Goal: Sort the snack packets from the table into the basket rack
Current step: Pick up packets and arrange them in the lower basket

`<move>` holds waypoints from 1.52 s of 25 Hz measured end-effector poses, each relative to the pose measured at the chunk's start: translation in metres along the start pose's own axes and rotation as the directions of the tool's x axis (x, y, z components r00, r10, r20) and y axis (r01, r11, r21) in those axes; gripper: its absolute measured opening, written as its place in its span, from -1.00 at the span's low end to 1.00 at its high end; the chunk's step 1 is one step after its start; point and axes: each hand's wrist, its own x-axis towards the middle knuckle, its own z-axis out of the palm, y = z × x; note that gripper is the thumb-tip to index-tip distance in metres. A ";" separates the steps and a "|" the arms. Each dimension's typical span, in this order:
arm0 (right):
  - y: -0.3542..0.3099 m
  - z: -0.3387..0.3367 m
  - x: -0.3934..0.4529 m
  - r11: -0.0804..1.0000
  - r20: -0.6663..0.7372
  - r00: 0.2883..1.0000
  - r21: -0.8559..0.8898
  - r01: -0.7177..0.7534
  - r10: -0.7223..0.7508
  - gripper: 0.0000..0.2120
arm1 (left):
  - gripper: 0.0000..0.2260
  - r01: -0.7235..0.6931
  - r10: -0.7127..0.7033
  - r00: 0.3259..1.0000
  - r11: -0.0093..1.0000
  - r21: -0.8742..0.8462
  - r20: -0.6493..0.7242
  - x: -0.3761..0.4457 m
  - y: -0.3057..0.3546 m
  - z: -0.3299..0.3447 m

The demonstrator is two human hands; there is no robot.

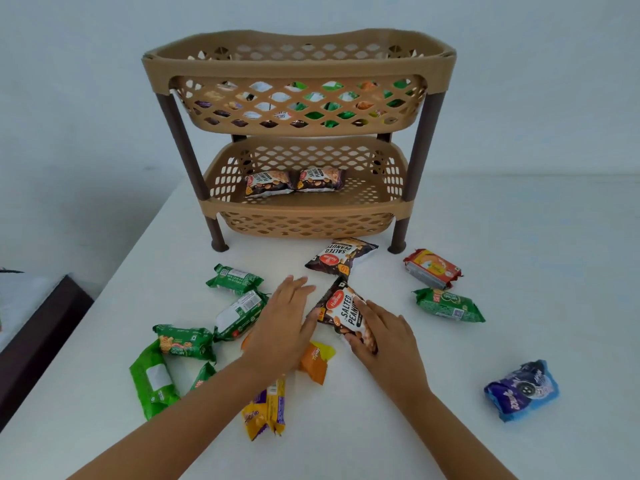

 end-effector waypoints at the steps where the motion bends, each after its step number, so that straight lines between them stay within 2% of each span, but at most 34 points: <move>1: 0.000 0.000 0.000 1.000 -0.017 1.000 0.008 -0.013 0.013 -0.45 | -0.67 -0.038 0.039 0.998 0.999 0.024 -0.041 0.015 0.003 0.000; 3: 0.000 0.000 0.000 0.999 -0.026 0.998 0.024 -0.049 0.049 -0.47 | -0.66 -0.067 0.074 0.990 0.996 0.059 -0.119 0.048 0.008 0.001; 5: 0.001 -0.002 0.001 0.993 -0.036 0.994 0.057 -0.099 0.102 -0.49 | -0.62 0.006 -0.003 0.993 1.000 0.027 -0.118 0.076 0.009 0.006; 7: 0.002 -0.003 0.001 0.983 -0.061 0.985 0.102 -0.152 0.159 -0.51 | -0.62 0.121 -0.122 0.992 0.993 -0.005 -0.021 0.096 0.008 0.017; 9: 0.002 -0.004 0.000 0.978 -0.070 0.981 0.119 -0.173 0.182 -0.52 | -0.65 0.183 -0.182 0.977 0.983 0.004 0.110 0.110 0.007 0.027; 11: 0.001 -0.005 0.001 0.979 -0.072 0.982 0.112 -0.168 0.177 -0.52 | -0.60 0.171 -0.178 0.964 0.984 0.056 0.195 0.119 0.010 0.035; 14: 0.002 -0.004 0.002 0.981 -0.065 0.984 0.109 -0.160 0.168 -0.51 | -0.48 0.056 -0.110 0.946 0.982 0.182 0.305 0.127 0.018 0.049; 17: 0.005 -0.003 0.001 0.975 -0.050 0.984 0.151 -0.162 0.171 -0.50 | -0.50 0.088 -0.127 0.914 0.989 0.117 0.385 0.123 0.019 0.059; 20: 0.005 -0.002 0.003 0.974 -0.033 0.985 0.156 -0.162 0.169 -0.50 | -0.52 0.084 -0.114 0.915 0.992 0.093 0.386 0.119 0.014 0.058; 26: 0.003 -0.001 0.003 0.996 0.053 0.994 0.005 -0.092 0.092 -0.36 | -0.58 0.081 -0.117 0.906 0.991 0.104 0.407 0.115 0.012 0.051; 29: 0.002 -0.007 0.001 0.995 0.084 0.993 0.054 -0.082 0.077 -0.41 | -0.61 0.098 -0.134 0.922 0.989 0.114 0.362 0.107 0.012 0.049; 32: 0.007 -0.016 -0.007 0.991 0.007 0.999 0.120 -0.052 0.052 -0.51 | -0.63 0.091 -0.134 0.948 0.984 0.154 0.290 0.096 0.014 0.046; 35: 0.009 -0.032 -0.006 0.959 0.031 0.987 0.232 -0.161 0.158 -0.56 | -0.65 0.079 -0.126 0.958 0.979 0.188 0.257 0.088 0.019 0.041; 38: 0.009 -0.049 0.002 0.866 0.082 0.958 0.413 -0.283 0.274 -0.65 | -0.65 0.027 -0.076 0.973 0.975 0.218 0.218 0.079 0.022 0.027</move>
